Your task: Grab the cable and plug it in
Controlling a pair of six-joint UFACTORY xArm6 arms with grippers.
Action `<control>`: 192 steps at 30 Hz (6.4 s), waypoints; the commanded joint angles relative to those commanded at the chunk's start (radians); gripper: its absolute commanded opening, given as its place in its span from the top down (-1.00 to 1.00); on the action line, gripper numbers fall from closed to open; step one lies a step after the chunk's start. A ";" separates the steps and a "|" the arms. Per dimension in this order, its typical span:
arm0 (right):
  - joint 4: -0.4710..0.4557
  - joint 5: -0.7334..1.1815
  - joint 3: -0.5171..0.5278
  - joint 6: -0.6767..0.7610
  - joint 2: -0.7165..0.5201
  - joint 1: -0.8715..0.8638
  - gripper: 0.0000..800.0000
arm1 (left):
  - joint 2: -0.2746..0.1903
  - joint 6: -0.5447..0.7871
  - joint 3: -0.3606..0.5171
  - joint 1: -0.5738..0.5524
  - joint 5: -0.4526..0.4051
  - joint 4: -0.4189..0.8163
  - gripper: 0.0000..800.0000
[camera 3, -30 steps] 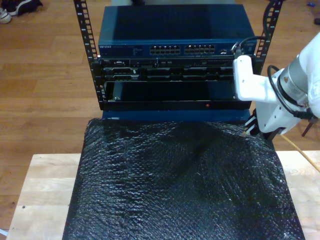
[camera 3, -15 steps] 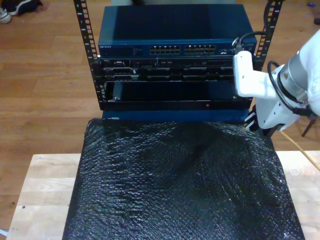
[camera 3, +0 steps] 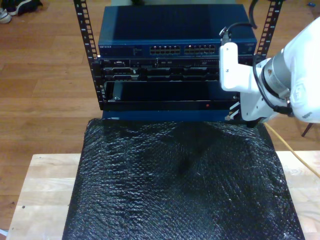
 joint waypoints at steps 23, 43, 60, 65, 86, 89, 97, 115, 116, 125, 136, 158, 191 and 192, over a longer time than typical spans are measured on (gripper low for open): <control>-0.068 -0.491 0.005 -0.009 0.155 0.018 1.00 | 0.000 0.000 0.000 -0.002 0.000 0.000 -1.00; -0.127 -0.585 -0.094 -0.005 0.256 0.071 1.00 | 0.000 0.000 0.000 0.000 0.000 0.000 -1.00; -0.224 -0.698 -0.143 -0.014 0.358 0.106 1.00 | 0.000 0.000 0.000 0.000 0.000 0.000 -1.00; -0.252 -0.758 -0.140 -0.014 0.385 0.107 1.00 | 0.000 0.000 0.000 0.000 0.000 0.000 -1.00; -0.304 -1.017 -0.048 -0.011 0.384 0.133 1.00 | 0.000 0.000 0.000 0.000 0.000 0.000 -1.00; -0.304 -1.099 -0.017 -0.012 0.385 0.132 1.00 | 0.000 0.000 0.000 0.000 0.000 0.000 -1.00; -0.296 -1.287 0.011 -0.008 0.431 0.123 1.00 | 0.000 0.000 0.000 0.000 0.000 0.000 -1.00; -0.152 -1.522 0.021 -0.015 0.525 0.126 1.00 | 0.000 0.000 0.000 0.000 0.000 0.000 -1.00; -0.152 -1.544 0.017 -0.014 0.539 0.124 1.00 | 0.000 0.000 0.000 -0.002 0.000 0.000 -1.00; -0.149 -1.619 -0.018 -0.011 0.598 0.123 1.00 | 0.000 0.000 0.000 0.000 0.000 0.000 -1.00; -0.058 -1.857 -0.150 -0.054 0.789 0.126 1.00 | 0.000 0.000 0.000 -0.002 0.000 0.000 -1.00; 0.224 -1.975 -0.250 -0.230 0.908 0.189 1.00 | 0.000 0.000 0.000 0.000 0.000 0.000 -1.00; 0.345 -2.036 -0.250 -0.233 0.996 0.264 1.00 | 0.000 0.000 0.000 0.000 0.000 0.000 -1.00; 0.345 -2.038 -0.258 -0.241 1.002 0.264 1.00 | 0.000 0.000 0.000 0.000 0.000 0.000 -1.00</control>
